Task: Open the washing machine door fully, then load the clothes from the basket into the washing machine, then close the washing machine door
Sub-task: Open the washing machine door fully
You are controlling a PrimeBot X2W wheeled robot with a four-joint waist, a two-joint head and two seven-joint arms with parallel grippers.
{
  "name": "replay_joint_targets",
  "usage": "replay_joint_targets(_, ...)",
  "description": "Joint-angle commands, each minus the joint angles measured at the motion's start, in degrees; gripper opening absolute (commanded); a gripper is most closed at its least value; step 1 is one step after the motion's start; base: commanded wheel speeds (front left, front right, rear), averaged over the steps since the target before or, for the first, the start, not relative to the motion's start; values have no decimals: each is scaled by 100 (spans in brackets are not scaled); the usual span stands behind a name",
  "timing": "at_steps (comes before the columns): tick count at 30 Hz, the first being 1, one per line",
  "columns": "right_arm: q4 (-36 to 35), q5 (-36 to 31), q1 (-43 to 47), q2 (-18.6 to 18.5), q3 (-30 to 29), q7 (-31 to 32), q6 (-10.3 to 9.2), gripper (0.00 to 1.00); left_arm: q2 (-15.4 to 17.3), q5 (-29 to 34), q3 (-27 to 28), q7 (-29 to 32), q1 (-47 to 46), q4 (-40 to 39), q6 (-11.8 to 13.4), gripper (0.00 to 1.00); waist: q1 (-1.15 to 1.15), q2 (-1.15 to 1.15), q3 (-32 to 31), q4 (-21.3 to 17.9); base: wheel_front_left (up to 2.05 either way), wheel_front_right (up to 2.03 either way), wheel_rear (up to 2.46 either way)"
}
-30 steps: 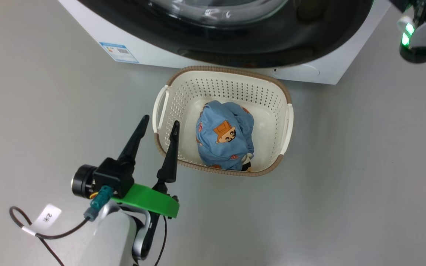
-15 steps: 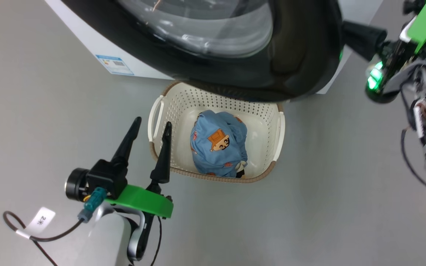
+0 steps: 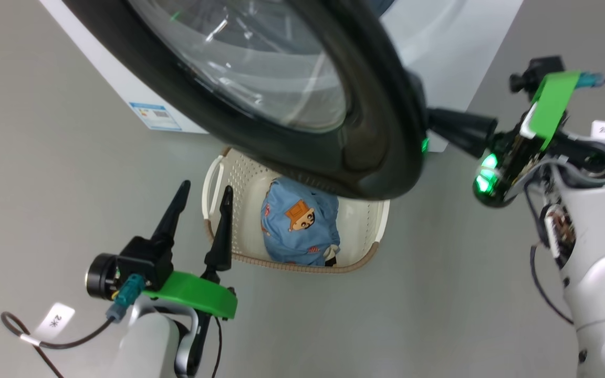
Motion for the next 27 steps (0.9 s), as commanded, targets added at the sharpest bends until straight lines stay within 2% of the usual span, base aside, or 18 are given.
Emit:
replay_joint_targets(1,-223,102,115,126,156,81,26,0,109,90,194,-36,98,-58,-26,100,1,0,-75,-50,0,0,0)
replay_joint_targets(8,-620,516,667,144,839,72,26,0,109,104,235,-36,183,83,-61,100,1,0,-291,-67,0,0,0)
replay_joint_targets(17,-1010,1208,1184,146,1814,-360,26,0,109,75,227,-36,267,285,-56,100,0,0,-591,-8,0,0,0)
replay_joint_targets(27,-1151,1756,1445,146,2634,-725,26,0,120,138,293,-36,340,459,-85,100,0,0,-796,93,0,0,0)
